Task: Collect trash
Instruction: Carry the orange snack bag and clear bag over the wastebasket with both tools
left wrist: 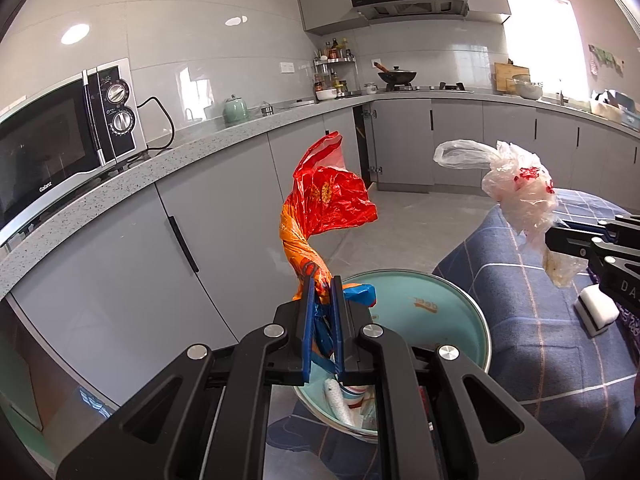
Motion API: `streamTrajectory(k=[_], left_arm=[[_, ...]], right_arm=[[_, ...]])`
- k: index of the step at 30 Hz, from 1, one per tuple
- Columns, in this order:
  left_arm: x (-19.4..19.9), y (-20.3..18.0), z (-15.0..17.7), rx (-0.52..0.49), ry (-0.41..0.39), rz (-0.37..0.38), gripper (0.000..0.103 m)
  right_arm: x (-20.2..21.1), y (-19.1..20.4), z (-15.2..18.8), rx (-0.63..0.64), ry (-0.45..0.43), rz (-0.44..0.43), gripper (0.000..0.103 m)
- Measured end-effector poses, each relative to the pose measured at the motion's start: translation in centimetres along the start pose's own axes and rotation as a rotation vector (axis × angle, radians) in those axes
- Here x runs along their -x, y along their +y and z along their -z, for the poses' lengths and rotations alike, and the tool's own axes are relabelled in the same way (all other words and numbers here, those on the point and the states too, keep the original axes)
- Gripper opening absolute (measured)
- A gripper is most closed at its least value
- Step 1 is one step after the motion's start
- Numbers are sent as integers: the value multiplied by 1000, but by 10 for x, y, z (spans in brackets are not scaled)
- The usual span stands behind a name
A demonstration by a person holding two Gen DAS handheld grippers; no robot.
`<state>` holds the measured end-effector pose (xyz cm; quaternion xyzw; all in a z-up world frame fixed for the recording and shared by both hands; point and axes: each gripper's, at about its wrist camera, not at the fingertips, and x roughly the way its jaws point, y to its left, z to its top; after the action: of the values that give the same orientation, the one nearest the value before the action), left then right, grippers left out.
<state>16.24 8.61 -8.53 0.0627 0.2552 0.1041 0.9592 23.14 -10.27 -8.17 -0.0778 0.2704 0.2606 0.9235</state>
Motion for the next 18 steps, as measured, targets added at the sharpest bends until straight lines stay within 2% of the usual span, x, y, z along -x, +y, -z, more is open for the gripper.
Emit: streamTrajectory(k=[18], left_arm=[[-11,6,2,3,29,-36,9]], right_arm=[[-19,14,-4,25,18,-39,6]])
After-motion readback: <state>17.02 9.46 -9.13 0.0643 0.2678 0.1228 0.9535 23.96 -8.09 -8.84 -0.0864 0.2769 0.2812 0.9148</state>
